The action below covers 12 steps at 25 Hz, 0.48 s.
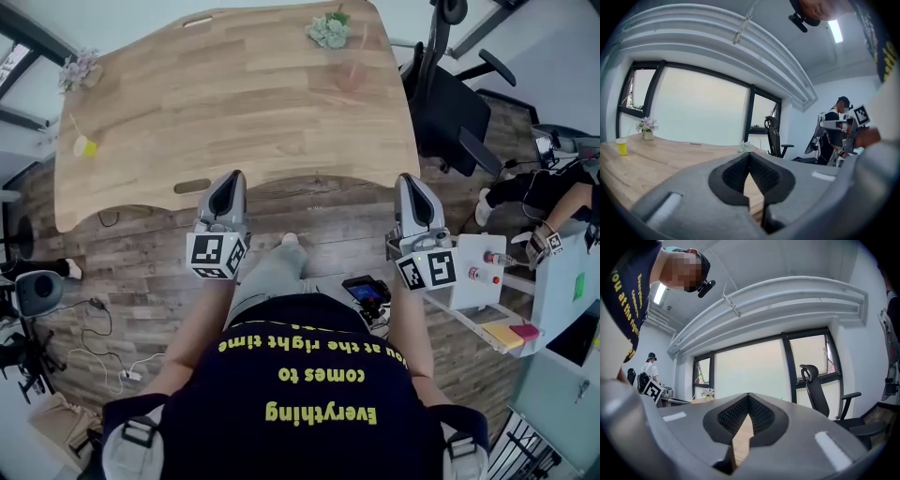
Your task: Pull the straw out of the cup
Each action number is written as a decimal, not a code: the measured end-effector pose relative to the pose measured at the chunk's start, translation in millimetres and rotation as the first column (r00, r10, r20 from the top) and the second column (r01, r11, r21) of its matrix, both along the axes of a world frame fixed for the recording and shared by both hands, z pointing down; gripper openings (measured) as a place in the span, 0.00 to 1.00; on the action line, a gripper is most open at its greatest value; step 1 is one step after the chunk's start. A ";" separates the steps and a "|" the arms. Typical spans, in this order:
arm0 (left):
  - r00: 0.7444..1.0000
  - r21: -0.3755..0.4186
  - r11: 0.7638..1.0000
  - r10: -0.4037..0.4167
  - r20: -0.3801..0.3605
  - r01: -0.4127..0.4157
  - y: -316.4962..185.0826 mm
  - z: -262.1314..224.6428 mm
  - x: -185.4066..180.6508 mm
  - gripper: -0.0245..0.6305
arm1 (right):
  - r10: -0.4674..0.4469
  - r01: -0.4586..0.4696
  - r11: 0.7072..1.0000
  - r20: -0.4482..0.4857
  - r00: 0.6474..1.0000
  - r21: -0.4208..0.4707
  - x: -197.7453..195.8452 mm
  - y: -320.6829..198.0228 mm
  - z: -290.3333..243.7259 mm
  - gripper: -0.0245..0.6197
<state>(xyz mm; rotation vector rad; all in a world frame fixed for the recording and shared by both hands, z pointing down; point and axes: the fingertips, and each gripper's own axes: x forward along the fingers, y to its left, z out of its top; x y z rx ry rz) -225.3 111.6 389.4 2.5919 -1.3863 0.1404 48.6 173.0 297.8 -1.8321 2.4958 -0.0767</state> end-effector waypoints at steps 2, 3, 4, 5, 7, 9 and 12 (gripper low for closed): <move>1.000 -0.001 1.000 0.007 0.000 -0.007 -7.8 0.4 0.5 0.04 | 0.010 -0.010 1.000 -0.001 1.000 0.000 1.7 -6.0 -0.4 0.05; 1.000 -0.001 1.000 0.012 0.000 -0.012 -11.6 0.5 0.8 0.04 | 0.016 -0.016 1.000 0.000 1.000 0.001 2.6 -8.8 -0.9 0.05; 1.000 0.000 1.000 0.016 0.000 -0.016 -15.3 0.3 1.2 0.04 | 0.022 -0.022 1.000 0.000 1.000 0.003 3.4 -11.6 -1.6 0.05; 1.000 0.001 1.000 0.022 0.000 -0.022 -18.9 0.0 1.8 0.04 | 0.027 -0.027 1.000 0.000 1.000 0.005 4.1 -14.3 -2.4 0.05; 1.000 0.005 1.000 0.030 -0.001 -0.030 -25.4 -0.8 2.9 0.04 | 0.035 -0.035 0.999 -0.001 0.999 0.008 4.9 -19.0 -3.4 0.05; 0.999 0.005 0.999 0.033 -0.004 -0.033 -30.0 -1.0 3.7 0.04 | 0.036 -0.036 0.999 -0.005 0.999 0.005 5.2 -22.8 -3.1 0.05; 0.999 -0.002 0.999 0.036 -0.008 -0.036 -33.5 1.8 4.0 0.04 | 0.039 -0.039 0.999 -0.008 0.999 -0.001 6.0 -27.2 -1.9 0.05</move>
